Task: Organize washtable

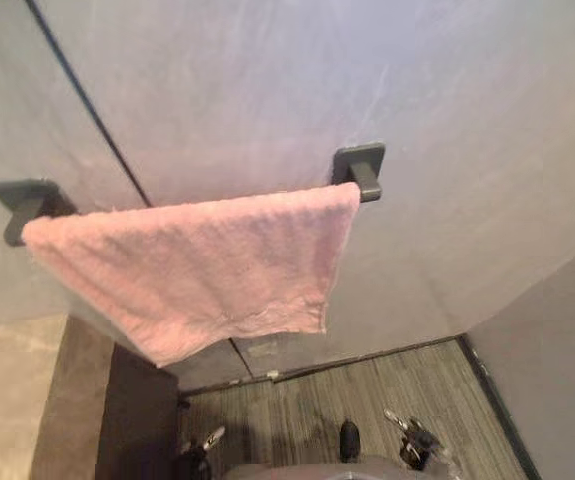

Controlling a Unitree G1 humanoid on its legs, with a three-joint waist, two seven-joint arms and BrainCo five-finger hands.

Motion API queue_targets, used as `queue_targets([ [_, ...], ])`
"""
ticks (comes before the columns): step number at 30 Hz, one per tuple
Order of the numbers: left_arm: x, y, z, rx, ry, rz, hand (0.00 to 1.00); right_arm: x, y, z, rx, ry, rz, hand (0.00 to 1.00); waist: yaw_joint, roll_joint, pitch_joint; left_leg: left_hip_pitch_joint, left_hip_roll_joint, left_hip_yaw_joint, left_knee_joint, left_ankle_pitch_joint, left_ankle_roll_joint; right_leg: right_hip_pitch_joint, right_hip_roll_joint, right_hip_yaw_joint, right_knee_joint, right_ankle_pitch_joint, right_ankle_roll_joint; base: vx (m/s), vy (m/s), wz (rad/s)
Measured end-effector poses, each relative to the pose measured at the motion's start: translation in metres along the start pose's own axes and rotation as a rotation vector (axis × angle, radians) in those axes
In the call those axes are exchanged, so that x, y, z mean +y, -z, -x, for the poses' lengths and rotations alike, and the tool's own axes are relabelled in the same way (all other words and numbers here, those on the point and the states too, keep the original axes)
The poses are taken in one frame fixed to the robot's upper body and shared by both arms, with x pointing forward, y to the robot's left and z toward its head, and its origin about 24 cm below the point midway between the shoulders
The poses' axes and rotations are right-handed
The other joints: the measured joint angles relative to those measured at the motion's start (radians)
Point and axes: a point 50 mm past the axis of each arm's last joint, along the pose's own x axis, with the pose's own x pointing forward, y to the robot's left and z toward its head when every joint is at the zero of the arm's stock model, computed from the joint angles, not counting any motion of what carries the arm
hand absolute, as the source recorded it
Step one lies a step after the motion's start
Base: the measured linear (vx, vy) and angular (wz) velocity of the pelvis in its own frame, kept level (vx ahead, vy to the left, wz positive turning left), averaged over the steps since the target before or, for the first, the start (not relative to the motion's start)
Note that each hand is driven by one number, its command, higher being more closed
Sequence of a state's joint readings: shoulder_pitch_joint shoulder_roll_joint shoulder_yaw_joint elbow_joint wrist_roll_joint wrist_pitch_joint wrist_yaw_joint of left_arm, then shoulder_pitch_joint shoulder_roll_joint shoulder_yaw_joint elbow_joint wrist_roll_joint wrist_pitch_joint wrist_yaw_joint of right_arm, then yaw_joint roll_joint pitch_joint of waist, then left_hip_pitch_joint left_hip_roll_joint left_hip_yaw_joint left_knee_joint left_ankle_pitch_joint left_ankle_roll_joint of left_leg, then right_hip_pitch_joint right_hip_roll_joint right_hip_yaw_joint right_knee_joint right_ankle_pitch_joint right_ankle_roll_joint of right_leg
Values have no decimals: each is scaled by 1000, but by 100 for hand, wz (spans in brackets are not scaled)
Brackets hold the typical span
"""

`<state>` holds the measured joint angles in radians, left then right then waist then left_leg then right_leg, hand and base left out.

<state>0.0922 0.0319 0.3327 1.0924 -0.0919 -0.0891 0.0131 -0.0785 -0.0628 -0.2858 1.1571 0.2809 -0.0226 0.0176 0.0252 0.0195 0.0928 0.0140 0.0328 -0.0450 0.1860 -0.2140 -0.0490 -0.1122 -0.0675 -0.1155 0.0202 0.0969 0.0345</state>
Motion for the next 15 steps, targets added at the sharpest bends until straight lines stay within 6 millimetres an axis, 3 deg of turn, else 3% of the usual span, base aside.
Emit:
queue_targets([
  [2,-11,-11,-1,-41,18,-3,0,23,-23,-4,-74,-60,78,0,13,-2,14,-64,4,2,27,41,-47,-64,-22,-57,109,-60,-29,-210,-86,95],
  [3,-12,-11,-1,-42,20,-4,0,26,-24,-4,-78,-66,85,0,15,-7,13,-64,6,3,2,54,-48,-71,-27,-69,115,-68,-38,-140,-96,85],
  [4,-12,-13,-2,-48,18,-9,0,36,-30,-4,-95,-86,87,0,15,-6,12,-67,25,59,41,38,-39,-80,-44,-113,112,-68,-50,226,-85,75],
  [5,-17,-14,-2,-47,28,3,0,39,-36,-4,-123,-89,108,0,12,-5,23,-116,64,137,304,-47,-34,-88,-46,-146,134,-76,-65,421,-67,68],
  [7,-16,-10,-2,-34,31,-8,0,32,-31,-3,-115,-74,113,0,3,1,18,-59,92,173,503,-70,-48,-59,-44,-177,126,-76,-69,437,-24,51],
  [9,-18,-5,0,-18,43,-37,0,24,-24,-3,-97,-56,109,0,-21,7,6,26,120,175,548,-61,-62,-54,-45,-214,111,-66,-72,-11,62,72],
  [11,-22,1,0,14,66,-72,0,8,-16,-1,-69,-12,84,0,-42,22,-13,94,174,189,427,30,-75,-81,-45,-250,96,-35,-62,-98,129,81],
  [12,-29,-1,-1,16,92,-102,0,-3,-14,0,-61,22,49,0,-54,45,-28,145,174,171,243,63,-129,-119,-43,-273,102,-5,-48,-74,182,60],
  [13,-32,-2,-1,17,111,-155,0,-9,-8,0,-36,44,10,0,-58,36,-28,166,153,176,145,31,-135,-146,-56,-274,96,34,-40,-73,216,50],
  [15,-31,-2,-1,19,117,-198,0,-13,-1,1,-4,57,-21,0,-55,29,-29,172,125,187,111,-11,-128,-166,-91,-264,94,69,-22,-112,351,14],
])
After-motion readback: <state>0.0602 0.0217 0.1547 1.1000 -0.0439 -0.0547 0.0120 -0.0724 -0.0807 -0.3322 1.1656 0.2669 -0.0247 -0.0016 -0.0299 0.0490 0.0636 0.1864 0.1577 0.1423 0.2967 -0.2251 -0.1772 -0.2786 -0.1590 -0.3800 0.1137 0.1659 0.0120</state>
